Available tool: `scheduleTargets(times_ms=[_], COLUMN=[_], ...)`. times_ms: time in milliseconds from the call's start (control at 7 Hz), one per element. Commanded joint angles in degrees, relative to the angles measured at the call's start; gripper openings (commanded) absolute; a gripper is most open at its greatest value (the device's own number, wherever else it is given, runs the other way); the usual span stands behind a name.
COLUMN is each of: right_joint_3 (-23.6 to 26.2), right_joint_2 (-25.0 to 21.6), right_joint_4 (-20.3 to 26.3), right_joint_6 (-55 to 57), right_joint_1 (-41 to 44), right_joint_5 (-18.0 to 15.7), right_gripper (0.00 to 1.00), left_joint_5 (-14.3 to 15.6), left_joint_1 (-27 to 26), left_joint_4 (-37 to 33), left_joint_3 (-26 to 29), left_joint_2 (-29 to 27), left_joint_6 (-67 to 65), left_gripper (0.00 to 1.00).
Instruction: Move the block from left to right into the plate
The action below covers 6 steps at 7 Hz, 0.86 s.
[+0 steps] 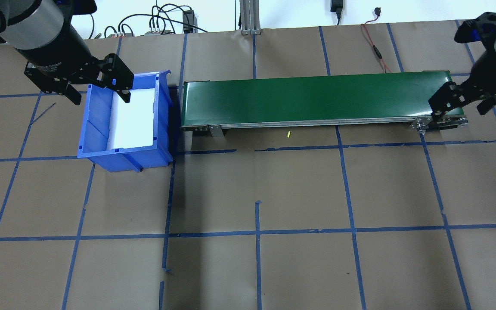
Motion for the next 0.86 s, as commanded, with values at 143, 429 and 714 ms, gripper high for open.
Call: scheduleTargets(times_ms=[143, 429, 714], right_joint_3=[-2.07, -1.35, -1.53], right_joint_2=[0.05, 0.15, 0.24], right_joint_4=[4.02, 3.05, 3.05], right_joint_6=[13.52, 15.34, 15.25], right_joint_1=[15.33, 19.34, 18.82], right_joint_5=[0.86, 0.42, 0.50], right_gripper=[1.00, 1.00, 1.00], left_joint_5=[0.00, 0.00, 0.00], left_joint_1=[0.05, -0.04, -0.04], left_joint_4=[0.00, 0.00, 0.00], left_joint_3=[0.00, 0.00, 0.00], left_joint_2=[-0.01, -0.01, -0.01], left_joint_6=[0.08, 0.08, 0.08], left_gripper=[1.00, 1.00, 1.00])
